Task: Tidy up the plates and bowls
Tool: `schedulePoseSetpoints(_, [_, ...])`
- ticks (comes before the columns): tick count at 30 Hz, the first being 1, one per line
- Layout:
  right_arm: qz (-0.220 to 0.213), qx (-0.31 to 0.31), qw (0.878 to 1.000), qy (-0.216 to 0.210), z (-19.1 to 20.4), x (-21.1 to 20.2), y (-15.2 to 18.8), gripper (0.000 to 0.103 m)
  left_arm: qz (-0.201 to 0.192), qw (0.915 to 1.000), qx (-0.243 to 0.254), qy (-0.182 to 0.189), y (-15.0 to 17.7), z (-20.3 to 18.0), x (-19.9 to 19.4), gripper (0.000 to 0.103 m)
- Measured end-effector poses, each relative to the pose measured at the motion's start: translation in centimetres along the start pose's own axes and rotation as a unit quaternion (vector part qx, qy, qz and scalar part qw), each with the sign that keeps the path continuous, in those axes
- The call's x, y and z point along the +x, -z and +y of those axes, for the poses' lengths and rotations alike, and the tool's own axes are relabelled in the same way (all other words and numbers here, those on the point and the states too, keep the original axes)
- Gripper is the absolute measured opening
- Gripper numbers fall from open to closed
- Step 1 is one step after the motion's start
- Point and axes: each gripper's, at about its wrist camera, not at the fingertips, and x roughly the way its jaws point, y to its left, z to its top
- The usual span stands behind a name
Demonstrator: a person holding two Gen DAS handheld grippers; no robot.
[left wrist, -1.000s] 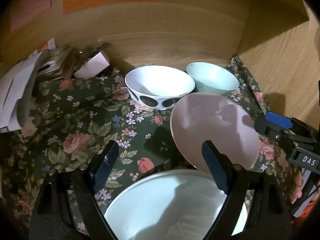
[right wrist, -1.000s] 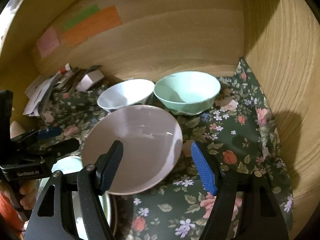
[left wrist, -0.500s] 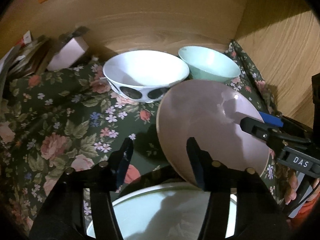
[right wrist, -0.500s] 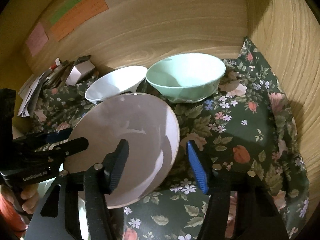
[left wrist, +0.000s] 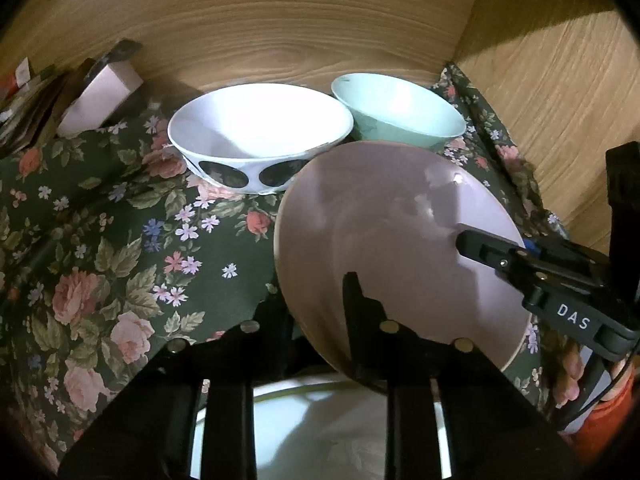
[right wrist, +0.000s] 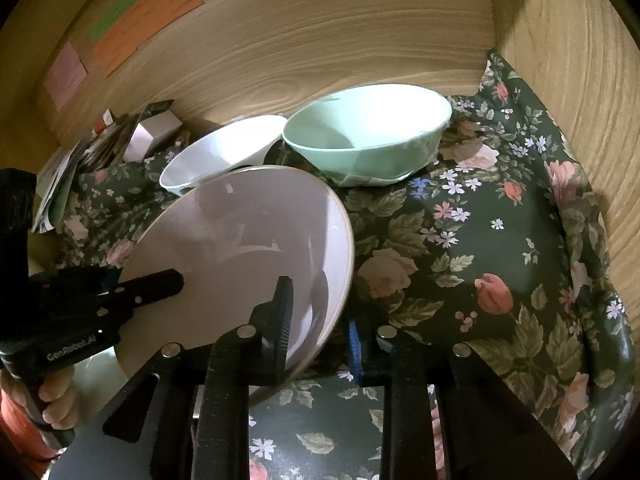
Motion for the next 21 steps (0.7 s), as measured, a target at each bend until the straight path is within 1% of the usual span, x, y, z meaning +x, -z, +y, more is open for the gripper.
schedulePoseSetpoints(9, [-0.005, 0.012, 1.0, 0.002, -0.2, -0.8, 0.3, 0.021, -0.001, 1.0, 0.001, -0.001, 0.1, -0.5, -0.1, 0.023])
schedulePoseSetpoints(13, [-0.01, 0.019, 1.0, -0.004, -0.2, -1.6, 0.4, 0.021, -0.007, 1.0, 0.0, 0.002, 0.3, -0.7, -1.0, 0.023])
schedulePoseSetpoints(21, [-0.033, 0.001, 0.999, 0.002, 1.4, -3.7, 0.2, 0.021, -0.033, 0.9994, -0.001, 0.002, 0.6, -0.9, -4.0, 0.023])
